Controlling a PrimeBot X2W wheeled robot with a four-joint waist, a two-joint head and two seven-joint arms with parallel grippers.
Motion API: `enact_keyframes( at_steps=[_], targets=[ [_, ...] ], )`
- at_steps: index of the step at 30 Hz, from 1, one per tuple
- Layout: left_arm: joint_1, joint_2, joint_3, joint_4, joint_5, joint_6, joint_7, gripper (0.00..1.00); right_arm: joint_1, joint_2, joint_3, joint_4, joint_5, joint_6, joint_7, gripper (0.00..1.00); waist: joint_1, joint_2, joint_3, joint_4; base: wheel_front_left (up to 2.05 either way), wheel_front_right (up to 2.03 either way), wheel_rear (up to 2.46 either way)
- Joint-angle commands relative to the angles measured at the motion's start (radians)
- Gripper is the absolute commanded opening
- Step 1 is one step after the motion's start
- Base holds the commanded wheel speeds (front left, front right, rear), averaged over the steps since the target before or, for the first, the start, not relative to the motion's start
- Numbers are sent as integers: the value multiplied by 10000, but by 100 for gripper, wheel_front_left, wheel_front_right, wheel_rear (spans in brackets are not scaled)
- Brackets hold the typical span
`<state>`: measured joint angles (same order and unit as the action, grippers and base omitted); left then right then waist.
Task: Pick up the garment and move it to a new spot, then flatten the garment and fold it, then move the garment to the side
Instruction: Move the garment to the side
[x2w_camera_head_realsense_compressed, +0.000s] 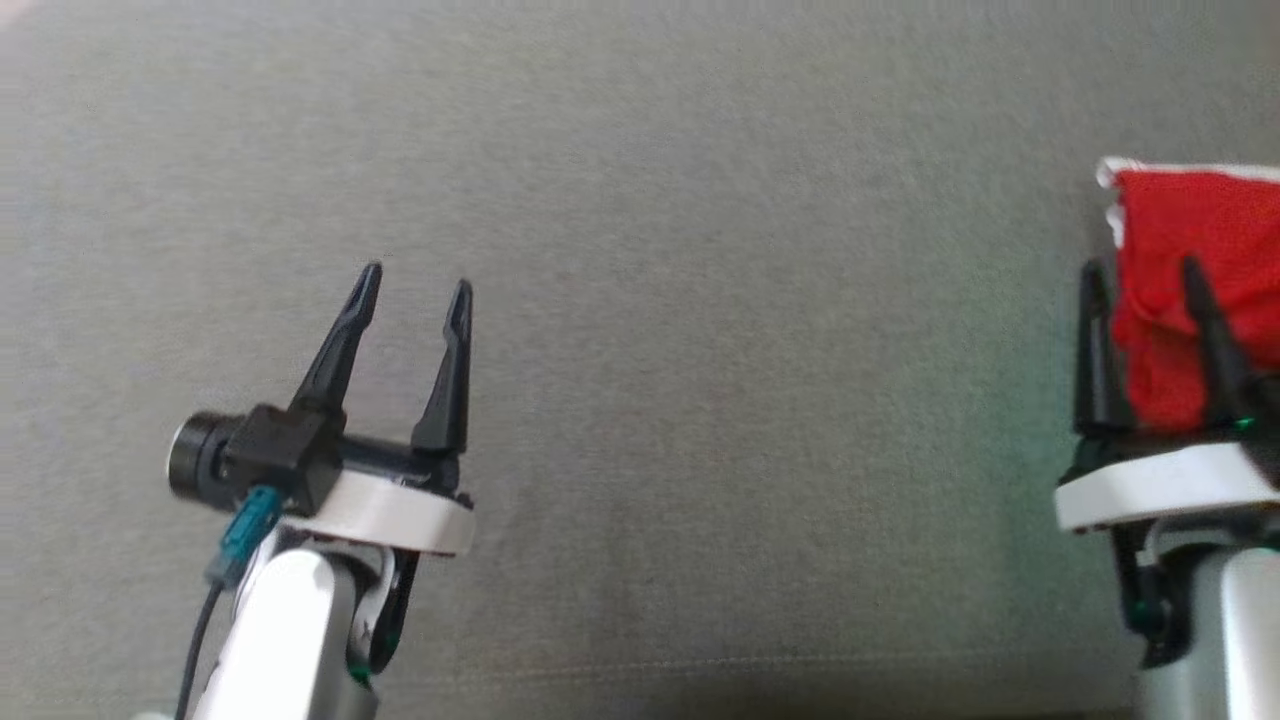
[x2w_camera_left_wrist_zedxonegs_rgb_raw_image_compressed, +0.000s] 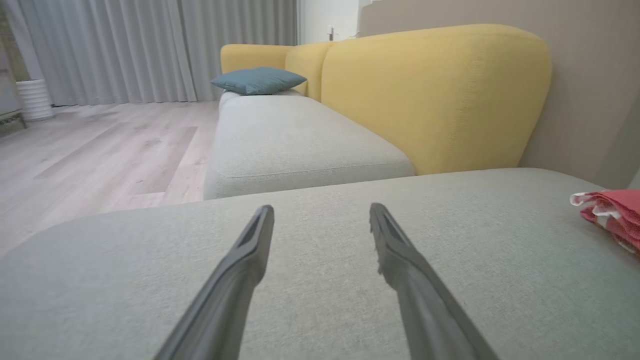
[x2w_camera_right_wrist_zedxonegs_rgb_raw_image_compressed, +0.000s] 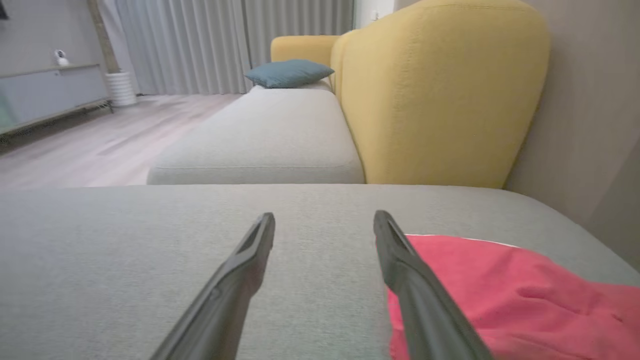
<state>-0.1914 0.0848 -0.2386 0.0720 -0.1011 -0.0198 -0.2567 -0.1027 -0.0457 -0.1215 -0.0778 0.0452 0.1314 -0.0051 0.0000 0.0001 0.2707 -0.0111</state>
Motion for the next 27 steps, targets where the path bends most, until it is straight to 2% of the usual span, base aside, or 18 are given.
enact_keyframes(
  at_steps=[1, 10, 27],
  targets=[
    [-26, 68, 495, -247, -79, 95, -51, 100, -31, -52, 398, -65, 298, -7, -196, 100, 0, -1, -433, 438, 0, 0, 0],
    [851, 217, 904, -80, -230, 234, -51, 100, 618, -47, 848, 809, 784, -7, -558, 100, 0, -1, -1437, 796, 0, 0, 0],
    [2062, 370, 928, 198, -286, 313, -51, 100, 1951, -46, 972, 666, 995, -7, -463, 100, 0, -1, -2705, 610, 0, 0, 0]
  ],
)
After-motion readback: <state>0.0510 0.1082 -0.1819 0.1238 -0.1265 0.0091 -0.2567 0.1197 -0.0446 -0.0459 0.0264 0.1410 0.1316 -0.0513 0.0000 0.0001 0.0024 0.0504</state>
